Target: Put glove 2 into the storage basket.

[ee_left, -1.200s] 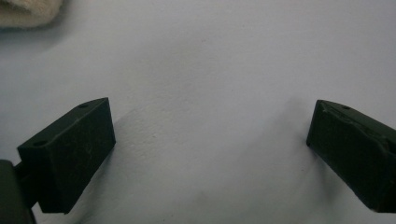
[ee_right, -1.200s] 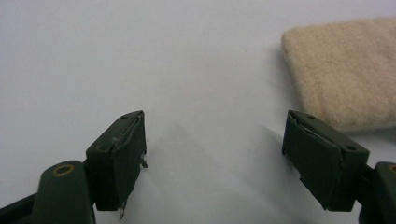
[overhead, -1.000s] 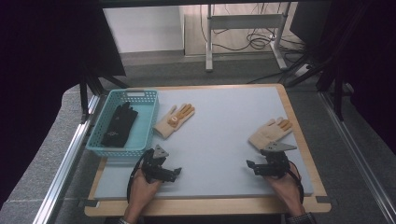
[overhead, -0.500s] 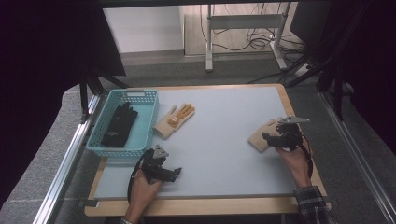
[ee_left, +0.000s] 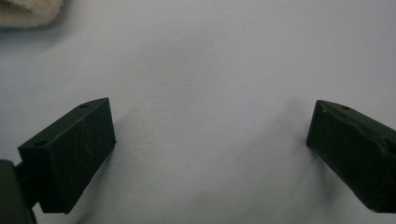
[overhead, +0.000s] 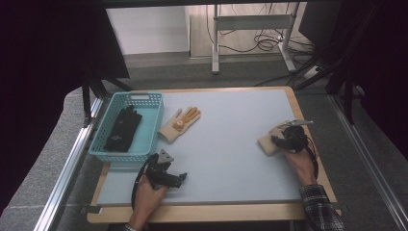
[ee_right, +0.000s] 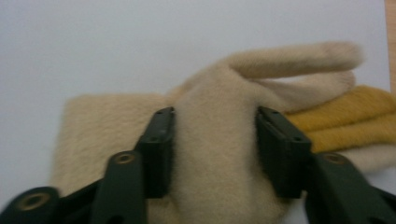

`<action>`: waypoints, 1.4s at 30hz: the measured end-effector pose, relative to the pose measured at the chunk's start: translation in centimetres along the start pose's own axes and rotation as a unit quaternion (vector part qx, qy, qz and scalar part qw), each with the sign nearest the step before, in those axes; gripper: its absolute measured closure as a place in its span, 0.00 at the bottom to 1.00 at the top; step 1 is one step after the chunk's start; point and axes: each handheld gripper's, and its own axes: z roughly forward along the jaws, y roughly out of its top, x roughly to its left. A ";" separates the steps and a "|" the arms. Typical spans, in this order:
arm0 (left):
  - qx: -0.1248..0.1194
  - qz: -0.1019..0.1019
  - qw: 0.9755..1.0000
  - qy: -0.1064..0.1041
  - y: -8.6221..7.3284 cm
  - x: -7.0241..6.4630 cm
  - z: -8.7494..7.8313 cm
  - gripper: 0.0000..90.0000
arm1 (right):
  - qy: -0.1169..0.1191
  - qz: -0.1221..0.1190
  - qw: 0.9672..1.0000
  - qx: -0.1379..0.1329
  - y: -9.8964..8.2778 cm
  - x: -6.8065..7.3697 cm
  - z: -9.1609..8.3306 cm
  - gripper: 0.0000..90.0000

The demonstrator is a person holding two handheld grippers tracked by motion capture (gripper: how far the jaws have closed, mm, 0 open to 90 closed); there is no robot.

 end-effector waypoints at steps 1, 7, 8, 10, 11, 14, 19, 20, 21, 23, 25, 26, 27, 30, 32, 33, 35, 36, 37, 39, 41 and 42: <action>0.000 0.000 1.000 0.000 0.0 0.0 0.0 0.02 | 0.000 -0.007 1.000 -0.003 0.0 0.1 -0.2 0.63; -0.001 -0.001 1.000 0.000 0.0 0.0 0.0 0.02 | 0.018 -0.037 0.999 -0.019 0.5 1.0 -1.4 0.80; -0.001 -0.001 1.000 0.000 0.0 0.0 0.0 0.02 | 0.021 -0.043 0.999 -0.024 0.7 1.3 -1.7 0.85; -0.001 -0.001 1.000 0.000 0.0 0.0 0.0 0.02 | 0.032 -0.051 0.998 -0.033 1.0 1.9 -2.4 0.90; -0.001 -0.001 1.000 0.000 0.0 0.0 0.0 0.02 | 0.039 -0.054 0.997 -0.037 1.2 2.3 -2.7 0.90; -0.001 -0.001 1.000 0.000 0.0 0.0 0.0 0.02 | 0.056 -0.076 0.994 -0.049 1.9 3.9 -3.7 0.91; -0.001 0.000 1.000 0.000 0.0 0.0 0.0 0.02 | 0.112 -0.111 0.985 -0.076 3.2 7.3 -5.0 0.91; -0.001 0.000 1.000 0.000 0.0 0.0 0.0 0.02 | 0.128 -0.118 0.982 -0.079 3.4 8.2 -5.1 0.91; -0.001 0.000 1.000 0.000 0.0 0.0 0.0 0.02 | 0.142 -0.124 0.979 -0.082 3.6 9.1 -5.2 0.91; -0.002 -0.001 1.000 0.000 0.0 0.0 0.0 0.02 | 0.172 -0.143 0.971 -0.085 3.8 10.9 -5.2 0.91; -0.002 -0.001 1.000 0.000 0.0 0.0 0.0 0.02 | 0.200 -0.160 0.963 -0.085 3.8 12.7 -5.0 0.91; -0.002 -0.001 1.000 0.000 0.0 0.0 0.0 0.02 | 0.213 -0.168 0.959 -0.084 3.7 13.6 -4.8 0.91; -0.002 -0.001 1.000 0.001 0.0 0.0 0.0 0.02 | 0.224 -0.176 0.955 -0.082 3.6 14.5 -4.6 0.91; -0.001 -0.001 1.000 0.000 0.0 0.0 0.0 0.02 | 0.249 -0.195 0.946 -0.069 2.8 16.7 -3.7 0.90; -0.001 -0.003 1.000 0.000 0.0 0.0 0.0 0.02 | 0.257 -0.204 0.943 -0.058 2.1 17.5 -2.8 0.83; -0.002 -0.003 1.000 0.000 0.0 0.0 0.0 0.02 | 0.259 -0.206 0.942 -0.050 1.7 17.9 -2.2 0.74; -0.002 -0.003 1.000 0.001 0.0 0.0 0.0 0.02 | 0.256 -0.207 0.943 -0.042 1.3 18.0 -1.6 0.64; -0.001 -0.003 1.000 0.000 0.0 0.0 0.0 0.02 | 0.253 -0.205 0.945 -0.044 1.2 17.8 -1.5 0.60; -0.001 -0.003 1.000 0.000 0.0 0.0 0.0 0.02 | 0.250 -0.198 0.947 -0.048 1.3 17.5 -1.5 0.59; -0.001 -0.002 1.000 0.000 0.0 0.0 0.0 0.02 | 0.237 -0.183 0.952 -0.054 1.6 16.6 -1.7 0.59; 0.000 -0.001 1.000 0.000 0.0 0.0 0.0 0.02 | 0.225 -0.167 0.958 -0.056 1.9 15.6 -1.8 0.59; 0.000 0.000 1.000 0.000 0.0 0.0 0.0 0.02 | 0.223 -0.159 0.960 -0.056 2.0 15.2 -1.8 0.59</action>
